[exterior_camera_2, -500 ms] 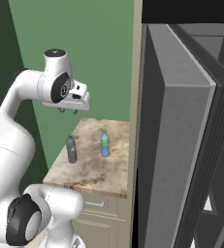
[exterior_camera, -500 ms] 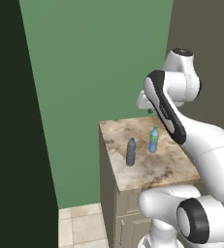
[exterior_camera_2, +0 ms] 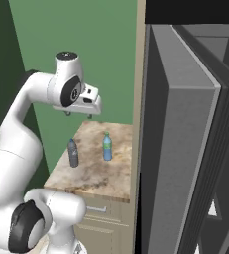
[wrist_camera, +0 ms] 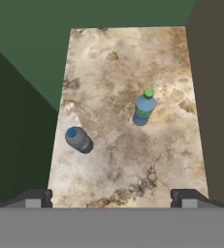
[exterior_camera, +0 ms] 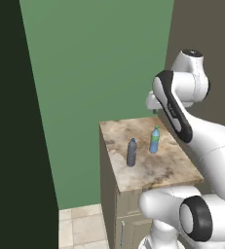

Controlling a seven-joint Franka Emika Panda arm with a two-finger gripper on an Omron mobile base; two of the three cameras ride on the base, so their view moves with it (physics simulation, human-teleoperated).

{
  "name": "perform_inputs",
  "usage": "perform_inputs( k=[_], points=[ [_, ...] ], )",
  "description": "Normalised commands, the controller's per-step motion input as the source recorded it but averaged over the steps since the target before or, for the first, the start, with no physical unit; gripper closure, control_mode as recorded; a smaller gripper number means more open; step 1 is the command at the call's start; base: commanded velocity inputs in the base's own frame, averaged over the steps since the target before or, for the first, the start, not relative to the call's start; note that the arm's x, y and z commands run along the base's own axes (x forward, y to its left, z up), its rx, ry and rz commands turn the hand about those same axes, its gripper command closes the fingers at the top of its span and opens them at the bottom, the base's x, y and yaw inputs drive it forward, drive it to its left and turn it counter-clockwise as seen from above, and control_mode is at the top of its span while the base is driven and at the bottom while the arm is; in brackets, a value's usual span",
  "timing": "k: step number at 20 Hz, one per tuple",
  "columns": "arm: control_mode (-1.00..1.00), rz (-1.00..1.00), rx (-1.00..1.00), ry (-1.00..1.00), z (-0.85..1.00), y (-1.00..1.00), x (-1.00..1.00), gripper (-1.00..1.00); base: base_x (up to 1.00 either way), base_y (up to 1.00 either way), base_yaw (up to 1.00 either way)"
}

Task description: Take the bottled waters from the counter and place them in the freezer to freeze. Close the freezer door after placing the bottles.

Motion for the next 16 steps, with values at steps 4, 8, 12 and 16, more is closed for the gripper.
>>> perform_inputs(
  k=[4, 8, 12, 16],
  points=[
    [-1.00, -0.12, 0.00, -0.01, -0.40, -0.11, 0.00, -1.00, 0.00, 0.00, 0.00],
    [-1.00, -0.01, 0.00, -0.28, -0.57, 0.00, -0.13, -1.00, 0.00, 0.00, 0.00],
    [-1.00, -0.02, 0.00, -0.26, -0.62, -0.06, -0.09, -1.00, 0.00, 0.00, 0.00],
    [-1.00, -0.01, 0.00, -0.14, -0.56, -0.33, 0.00, -1.00, 0.00, 0.00, 0.00]
  ],
)
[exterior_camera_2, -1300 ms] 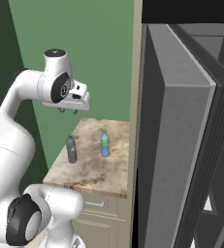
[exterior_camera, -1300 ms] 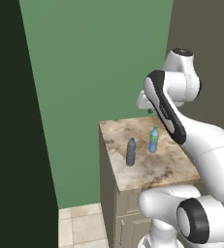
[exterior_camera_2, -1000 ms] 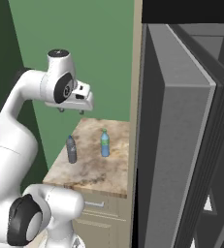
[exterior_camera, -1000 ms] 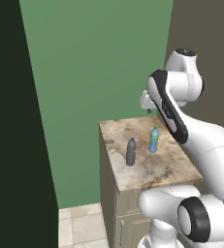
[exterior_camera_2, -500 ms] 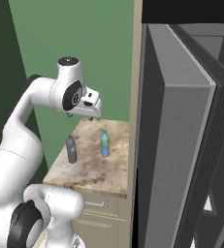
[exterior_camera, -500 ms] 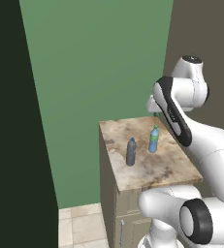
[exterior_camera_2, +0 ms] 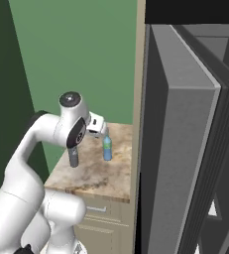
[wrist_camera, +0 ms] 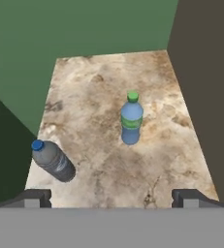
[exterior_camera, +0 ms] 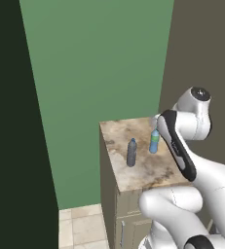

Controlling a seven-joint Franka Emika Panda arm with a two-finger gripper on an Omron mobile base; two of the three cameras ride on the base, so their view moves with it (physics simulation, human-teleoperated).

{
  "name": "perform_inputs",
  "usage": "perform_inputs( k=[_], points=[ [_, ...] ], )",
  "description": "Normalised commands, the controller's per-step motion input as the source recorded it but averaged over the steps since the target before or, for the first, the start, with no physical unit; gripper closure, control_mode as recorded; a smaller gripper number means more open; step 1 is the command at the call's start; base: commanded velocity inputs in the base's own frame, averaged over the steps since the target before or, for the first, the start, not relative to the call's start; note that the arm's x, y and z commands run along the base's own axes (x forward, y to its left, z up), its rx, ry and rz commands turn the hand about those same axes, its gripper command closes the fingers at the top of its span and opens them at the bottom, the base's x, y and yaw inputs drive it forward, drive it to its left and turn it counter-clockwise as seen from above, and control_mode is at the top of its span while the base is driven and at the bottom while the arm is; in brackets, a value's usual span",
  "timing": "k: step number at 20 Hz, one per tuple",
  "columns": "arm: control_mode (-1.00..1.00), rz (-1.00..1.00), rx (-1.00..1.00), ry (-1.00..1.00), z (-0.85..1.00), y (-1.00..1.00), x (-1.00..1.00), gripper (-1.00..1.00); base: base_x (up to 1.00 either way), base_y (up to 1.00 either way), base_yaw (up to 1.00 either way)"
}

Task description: Take the bottled waters from the counter and place them in the freezer to freeze. Close the freezer door after placing the bottles.

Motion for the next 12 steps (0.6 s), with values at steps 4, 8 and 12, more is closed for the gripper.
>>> perform_inputs(
  k=[4, 8, 12],
  points=[
    [-1.00, 0.00, 0.00, -0.04, -0.52, -0.42, 0.02, -1.00, 0.00, 0.00, 0.00],
    [-1.00, 0.00, 0.00, 0.00, -0.30, -0.33, 0.06, -1.00, 0.00, 0.00, 0.00],
    [-1.00, 0.00, 0.00, 0.00, -0.27, -0.17, 0.08, -1.00, 0.00, 0.00, 0.00]
  ],
)
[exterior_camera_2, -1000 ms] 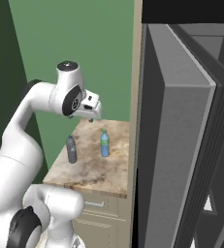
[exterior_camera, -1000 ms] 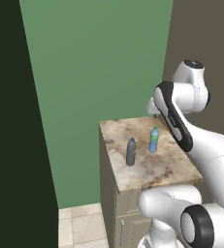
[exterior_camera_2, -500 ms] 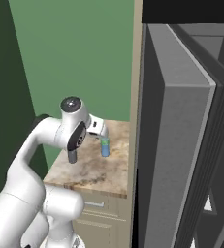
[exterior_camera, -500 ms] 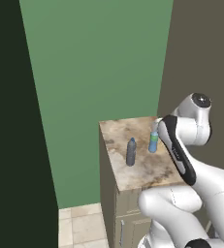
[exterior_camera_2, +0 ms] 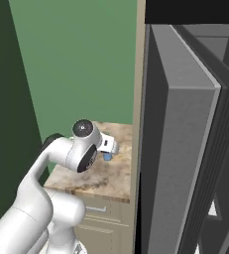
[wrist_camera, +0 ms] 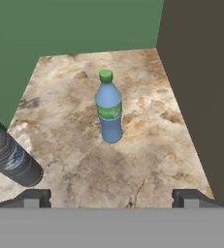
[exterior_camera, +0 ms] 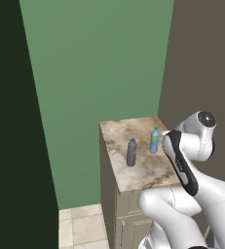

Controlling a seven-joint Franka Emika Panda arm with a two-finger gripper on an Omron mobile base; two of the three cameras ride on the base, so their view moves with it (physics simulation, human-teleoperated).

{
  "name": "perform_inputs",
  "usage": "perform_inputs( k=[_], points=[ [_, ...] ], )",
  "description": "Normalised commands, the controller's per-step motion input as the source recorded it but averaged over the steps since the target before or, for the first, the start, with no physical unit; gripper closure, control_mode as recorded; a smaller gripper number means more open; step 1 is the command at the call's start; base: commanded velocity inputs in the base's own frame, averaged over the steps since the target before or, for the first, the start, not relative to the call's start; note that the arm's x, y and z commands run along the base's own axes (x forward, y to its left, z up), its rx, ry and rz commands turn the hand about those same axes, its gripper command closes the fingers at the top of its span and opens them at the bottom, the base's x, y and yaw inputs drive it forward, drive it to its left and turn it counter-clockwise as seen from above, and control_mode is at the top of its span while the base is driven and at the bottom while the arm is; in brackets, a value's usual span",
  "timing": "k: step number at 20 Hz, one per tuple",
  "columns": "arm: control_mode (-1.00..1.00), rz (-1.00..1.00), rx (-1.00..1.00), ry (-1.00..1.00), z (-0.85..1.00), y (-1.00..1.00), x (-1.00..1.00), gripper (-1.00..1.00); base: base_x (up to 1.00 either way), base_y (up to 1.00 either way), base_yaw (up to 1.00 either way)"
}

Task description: Take the bottled waters from the counter and place them in the freezer to freeze. Close the freezer door after placing the bottles.

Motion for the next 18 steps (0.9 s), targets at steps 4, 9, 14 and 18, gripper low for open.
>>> perform_inputs(
  k=[4, 9, 14, 18],
  points=[
    [-1.00, 0.00, 0.00, 0.00, -0.39, -0.04, 0.21, -1.00, 0.00, 0.00, 0.00],
    [-1.00, 0.00, 0.00, -0.02, -0.31, 0.00, 0.27, -1.00, 0.00, 0.00, 0.00],
    [-1.00, 0.00, 0.00, -0.08, -0.11, 0.00, 0.29, -1.00, 0.00, 0.00, 0.00],
    [-1.00, 0.00, 0.00, -0.03, 0.00, 0.00, 0.18, -1.00, 0.00, 0.00, 0.00]
  ],
)
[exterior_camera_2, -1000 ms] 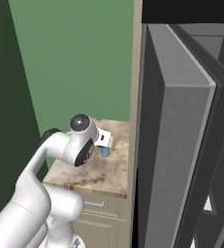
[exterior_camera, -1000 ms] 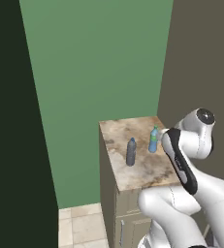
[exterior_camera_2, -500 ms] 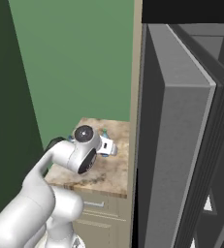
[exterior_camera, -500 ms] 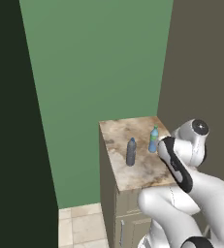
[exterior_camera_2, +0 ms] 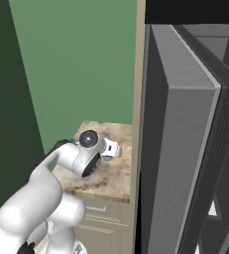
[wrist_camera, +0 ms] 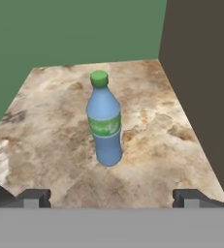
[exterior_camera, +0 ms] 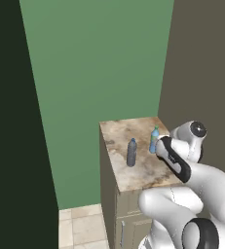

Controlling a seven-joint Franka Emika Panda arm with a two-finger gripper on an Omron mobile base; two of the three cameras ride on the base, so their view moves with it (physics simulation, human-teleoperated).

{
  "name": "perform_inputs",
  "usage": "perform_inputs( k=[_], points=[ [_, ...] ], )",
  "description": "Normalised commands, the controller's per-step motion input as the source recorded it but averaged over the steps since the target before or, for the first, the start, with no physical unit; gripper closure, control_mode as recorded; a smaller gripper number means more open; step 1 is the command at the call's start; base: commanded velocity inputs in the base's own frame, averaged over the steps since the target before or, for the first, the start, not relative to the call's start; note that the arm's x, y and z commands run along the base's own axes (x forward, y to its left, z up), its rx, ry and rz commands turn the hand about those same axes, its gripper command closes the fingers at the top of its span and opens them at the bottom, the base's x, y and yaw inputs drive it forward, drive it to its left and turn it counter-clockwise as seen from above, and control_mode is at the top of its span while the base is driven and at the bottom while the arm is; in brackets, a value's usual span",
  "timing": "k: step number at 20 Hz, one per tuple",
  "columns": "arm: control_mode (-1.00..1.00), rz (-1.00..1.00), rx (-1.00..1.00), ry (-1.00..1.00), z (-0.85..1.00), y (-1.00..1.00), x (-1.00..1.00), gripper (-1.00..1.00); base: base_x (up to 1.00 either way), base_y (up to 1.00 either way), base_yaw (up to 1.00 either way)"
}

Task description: Take the bottled waters from the counter and place them in the freezer to freeze. Close the freezer door after placing the bottles.

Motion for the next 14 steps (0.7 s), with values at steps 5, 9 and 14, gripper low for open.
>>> perform_inputs(
  k=[5, 9, 14],
  points=[
    [-1.00, 0.00, 0.00, 0.00, 0.00, 0.00, 0.21, -1.00, 0.00, 0.00, 0.00],
    [-1.00, 0.00, 0.00, 0.00, -0.03, 0.00, 0.28, -1.00, 0.00, 0.00, 0.00],
    [-1.00, 0.00, 0.00, 0.00, -0.03, 0.00, 0.22, -1.00, 0.00, 0.00, 0.00]
  ],
)
